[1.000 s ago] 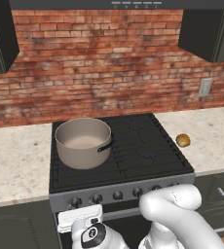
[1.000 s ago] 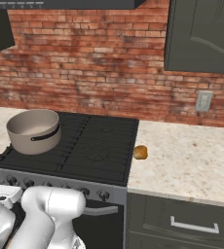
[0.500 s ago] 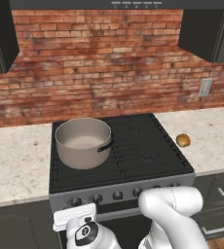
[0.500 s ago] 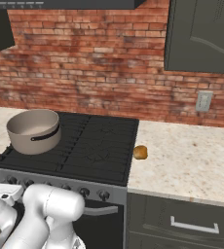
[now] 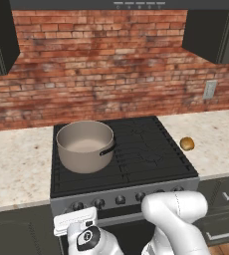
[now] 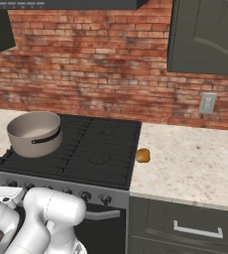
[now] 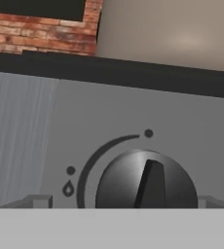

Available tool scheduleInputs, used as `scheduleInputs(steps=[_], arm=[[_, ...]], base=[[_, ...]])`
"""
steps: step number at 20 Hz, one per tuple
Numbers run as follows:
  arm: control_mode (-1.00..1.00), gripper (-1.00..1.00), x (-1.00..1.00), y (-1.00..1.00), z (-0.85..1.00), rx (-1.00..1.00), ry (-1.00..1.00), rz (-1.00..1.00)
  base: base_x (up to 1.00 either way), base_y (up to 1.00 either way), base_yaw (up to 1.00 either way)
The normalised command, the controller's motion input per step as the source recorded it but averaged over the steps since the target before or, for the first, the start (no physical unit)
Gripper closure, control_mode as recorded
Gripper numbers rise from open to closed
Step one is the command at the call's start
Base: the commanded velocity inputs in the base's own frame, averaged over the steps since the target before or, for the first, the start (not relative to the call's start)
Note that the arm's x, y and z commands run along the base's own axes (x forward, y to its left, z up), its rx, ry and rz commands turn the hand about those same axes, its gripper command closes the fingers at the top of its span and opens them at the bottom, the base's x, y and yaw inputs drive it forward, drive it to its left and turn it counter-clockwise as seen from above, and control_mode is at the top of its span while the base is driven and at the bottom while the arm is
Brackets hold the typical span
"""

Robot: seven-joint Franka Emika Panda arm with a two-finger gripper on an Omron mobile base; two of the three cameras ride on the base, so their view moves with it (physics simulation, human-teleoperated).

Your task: Turn on the burner for the pot on the stove. Wait thirty seconds for the pot to heat up. Then add the potato to the pot.

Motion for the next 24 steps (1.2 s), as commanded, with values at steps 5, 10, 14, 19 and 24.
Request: scheduleInputs(steps=[5, 10, 14, 19, 24], arm=[[-1.0, 1.0, 0.44, 0.0, -0.01, 0.0, -0.01, 0.0], [-1.0, 1.0, 0.28, -0.13, 0.0, 0.02, -0.02, -0.03], [-1.0, 1.0, 0.26, -0.22, 0.0, 0.05, -0.07, -0.04], [-1.0, 1.0, 0.22, -0.4, 0.0, 0.11, -0.12, -0.04], [-1.0, 1.0, 0.17, -0.3, 0.02, 0.07, -0.18, -0.03]], base=[[0.0, 0.0, 0.0], [0.0, 0.0, 0.0], [0.0, 0.0, 0.0], [0.0, 0.0, 0.0], [0.0, 0.0, 0.0]])
